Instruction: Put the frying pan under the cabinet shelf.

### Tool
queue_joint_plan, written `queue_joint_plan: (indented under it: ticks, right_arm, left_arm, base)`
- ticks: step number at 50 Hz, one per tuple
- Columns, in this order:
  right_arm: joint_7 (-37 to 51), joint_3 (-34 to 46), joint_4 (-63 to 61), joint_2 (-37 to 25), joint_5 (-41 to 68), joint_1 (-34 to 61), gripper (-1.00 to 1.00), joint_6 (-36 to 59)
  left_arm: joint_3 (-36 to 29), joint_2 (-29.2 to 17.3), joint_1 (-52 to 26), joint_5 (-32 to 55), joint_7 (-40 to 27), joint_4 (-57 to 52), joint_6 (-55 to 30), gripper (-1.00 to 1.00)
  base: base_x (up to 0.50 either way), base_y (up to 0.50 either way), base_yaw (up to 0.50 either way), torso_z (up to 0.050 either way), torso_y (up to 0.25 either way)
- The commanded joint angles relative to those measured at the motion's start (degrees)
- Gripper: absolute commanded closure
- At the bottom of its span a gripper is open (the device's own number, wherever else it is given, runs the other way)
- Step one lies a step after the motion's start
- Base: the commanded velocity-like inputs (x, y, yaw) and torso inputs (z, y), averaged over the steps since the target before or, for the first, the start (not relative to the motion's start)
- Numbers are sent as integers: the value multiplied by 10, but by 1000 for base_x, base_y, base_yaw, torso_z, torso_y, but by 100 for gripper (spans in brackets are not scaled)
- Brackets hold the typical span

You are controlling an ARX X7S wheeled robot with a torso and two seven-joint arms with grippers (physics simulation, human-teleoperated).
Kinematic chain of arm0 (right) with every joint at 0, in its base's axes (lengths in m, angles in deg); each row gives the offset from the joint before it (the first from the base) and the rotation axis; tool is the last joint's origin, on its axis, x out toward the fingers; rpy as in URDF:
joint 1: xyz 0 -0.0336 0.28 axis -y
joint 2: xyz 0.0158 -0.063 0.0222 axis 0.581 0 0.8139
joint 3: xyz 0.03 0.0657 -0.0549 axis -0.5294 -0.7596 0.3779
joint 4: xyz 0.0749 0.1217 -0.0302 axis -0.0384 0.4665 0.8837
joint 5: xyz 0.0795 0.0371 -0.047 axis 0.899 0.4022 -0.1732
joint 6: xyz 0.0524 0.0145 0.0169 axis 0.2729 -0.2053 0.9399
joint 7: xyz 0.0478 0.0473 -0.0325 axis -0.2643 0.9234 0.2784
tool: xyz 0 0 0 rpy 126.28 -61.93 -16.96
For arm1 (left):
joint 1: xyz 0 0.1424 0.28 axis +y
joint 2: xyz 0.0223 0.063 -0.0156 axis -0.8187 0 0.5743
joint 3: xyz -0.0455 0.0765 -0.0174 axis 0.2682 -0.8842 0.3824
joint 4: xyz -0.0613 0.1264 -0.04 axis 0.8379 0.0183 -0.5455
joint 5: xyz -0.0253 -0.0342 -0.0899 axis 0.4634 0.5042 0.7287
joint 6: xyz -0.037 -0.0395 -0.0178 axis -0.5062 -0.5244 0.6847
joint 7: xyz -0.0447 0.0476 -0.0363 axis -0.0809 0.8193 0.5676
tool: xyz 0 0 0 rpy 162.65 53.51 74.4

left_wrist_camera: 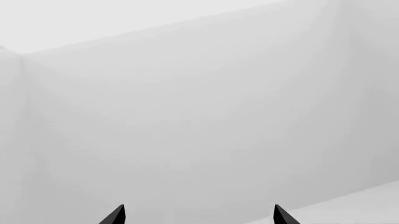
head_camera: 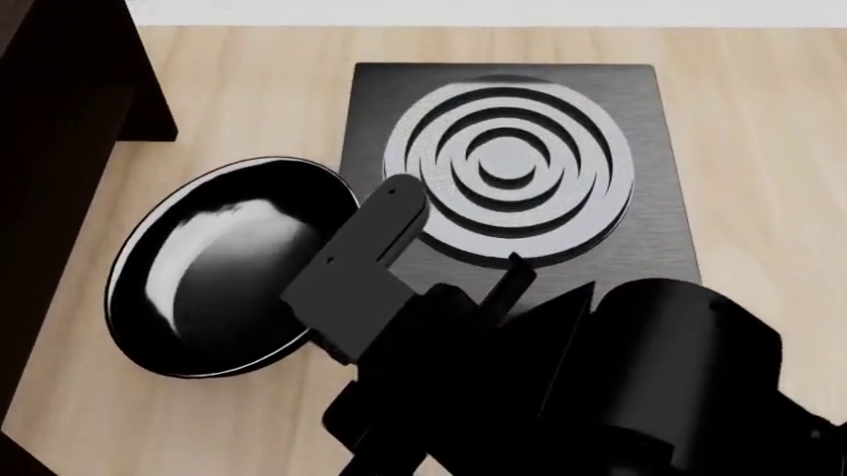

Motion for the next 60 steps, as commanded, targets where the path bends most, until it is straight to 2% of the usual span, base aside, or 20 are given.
queue_joint_plan:
  ticks: [1, 33, 60]
  right_arm:
    - [-58, 18, 26, 17, -84, 11, 100, -34]
    - [-160, 80, 119, 63, -171, -9, 100, -129]
    - [-282, 127, 293, 154, -256, -26, 100, -262]
  left_arm:
    - [-1, -8, 3, 4, -2, -4, 6, -100]
    - [26, -17, 48, -24, 37, -13, 21, -100]
    - [35, -29, 71, -36, 49, -17, 31, -100]
  base:
    - [0, 0, 0, 0, 0]
    - [0, 0, 0, 0, 1]
    - [0, 0, 0, 0, 1]
